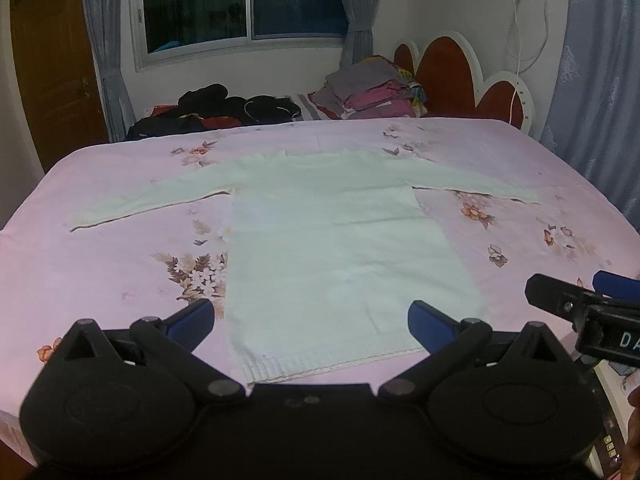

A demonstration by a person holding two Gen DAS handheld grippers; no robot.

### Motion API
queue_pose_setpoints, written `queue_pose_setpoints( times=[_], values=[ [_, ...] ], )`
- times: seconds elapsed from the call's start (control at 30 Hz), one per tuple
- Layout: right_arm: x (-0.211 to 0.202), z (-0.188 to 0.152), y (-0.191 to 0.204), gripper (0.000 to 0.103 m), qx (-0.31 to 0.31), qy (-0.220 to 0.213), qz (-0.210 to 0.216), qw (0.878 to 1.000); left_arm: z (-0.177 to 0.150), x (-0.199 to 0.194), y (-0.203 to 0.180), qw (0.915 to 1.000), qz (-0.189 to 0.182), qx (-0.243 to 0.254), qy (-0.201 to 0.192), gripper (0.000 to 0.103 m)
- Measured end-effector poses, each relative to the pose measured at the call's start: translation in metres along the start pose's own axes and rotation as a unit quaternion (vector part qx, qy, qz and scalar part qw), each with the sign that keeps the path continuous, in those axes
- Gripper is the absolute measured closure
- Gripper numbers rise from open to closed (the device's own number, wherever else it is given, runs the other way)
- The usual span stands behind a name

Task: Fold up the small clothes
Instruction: 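Move both grippers over the flat mint sweater toward its sleeves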

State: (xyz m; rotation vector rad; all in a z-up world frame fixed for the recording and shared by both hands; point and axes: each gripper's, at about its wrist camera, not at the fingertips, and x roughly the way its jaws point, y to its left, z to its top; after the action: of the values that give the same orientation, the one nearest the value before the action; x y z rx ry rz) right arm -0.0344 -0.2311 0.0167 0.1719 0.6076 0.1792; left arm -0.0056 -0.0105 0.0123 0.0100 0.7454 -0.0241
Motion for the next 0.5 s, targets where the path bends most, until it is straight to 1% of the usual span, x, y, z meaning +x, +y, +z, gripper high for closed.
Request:
queue_pose_setpoints(
  times=[0.5],
  values=[
    [0.0006, 0.0003, -0.0021, 0.0, 0.002, 0.0, -0.001, 1.0, -0.0042, 0.0058, -0.0084, 1.0, -0.001, 0.002, 0.002, 0.0]
  ],
)
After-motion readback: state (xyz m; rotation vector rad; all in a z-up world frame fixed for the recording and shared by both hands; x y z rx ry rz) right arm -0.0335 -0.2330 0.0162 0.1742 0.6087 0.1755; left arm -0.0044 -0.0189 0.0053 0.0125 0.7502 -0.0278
